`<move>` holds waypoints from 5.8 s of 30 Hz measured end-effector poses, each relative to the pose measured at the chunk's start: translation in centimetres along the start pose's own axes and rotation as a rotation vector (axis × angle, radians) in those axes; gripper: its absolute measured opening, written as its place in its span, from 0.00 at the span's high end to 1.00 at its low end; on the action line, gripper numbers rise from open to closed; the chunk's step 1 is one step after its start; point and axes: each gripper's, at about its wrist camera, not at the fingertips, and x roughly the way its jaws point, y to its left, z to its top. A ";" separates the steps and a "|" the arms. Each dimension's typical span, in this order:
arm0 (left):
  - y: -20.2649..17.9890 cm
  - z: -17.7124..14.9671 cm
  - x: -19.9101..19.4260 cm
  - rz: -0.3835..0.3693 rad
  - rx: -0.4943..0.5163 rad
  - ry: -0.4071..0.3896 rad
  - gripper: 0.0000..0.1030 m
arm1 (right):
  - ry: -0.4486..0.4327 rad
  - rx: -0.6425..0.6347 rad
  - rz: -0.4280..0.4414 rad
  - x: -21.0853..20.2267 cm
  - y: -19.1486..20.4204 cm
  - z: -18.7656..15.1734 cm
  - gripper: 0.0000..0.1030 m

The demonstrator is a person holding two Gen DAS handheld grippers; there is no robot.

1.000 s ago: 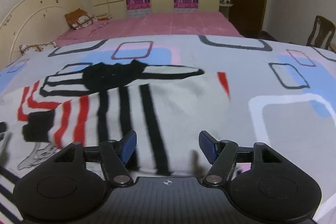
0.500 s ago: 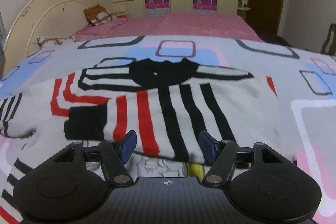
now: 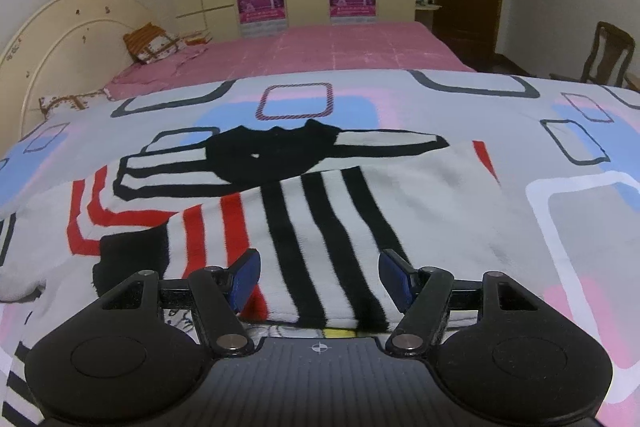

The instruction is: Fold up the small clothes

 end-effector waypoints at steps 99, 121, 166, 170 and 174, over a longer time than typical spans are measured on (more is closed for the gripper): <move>-22.5 -15.1 3.8 -0.285 0.777 0.357 0.57 | -0.001 -0.036 0.031 0.8 -5.5 0.5 0.71; -23.7 -10.9 15.4 -0.218 0.696 0.415 0.54 | 0.095 -0.111 -0.032 10.5 -4.0 5.2 0.71; -24.4 -19.1 2.8 -0.155 0.844 0.296 0.49 | 0.035 -0.100 -0.006 1.2 -5.0 -0.1 0.60; -23.7 -19.7 3.3 -0.154 0.845 0.320 0.49 | 0.100 -0.111 -0.010 2.6 -5.1 -1.1 0.60; -23.7 -19.8 3.4 -0.160 0.851 0.319 0.48 | 0.099 -0.124 -0.021 2.4 -4.9 -1.5 0.60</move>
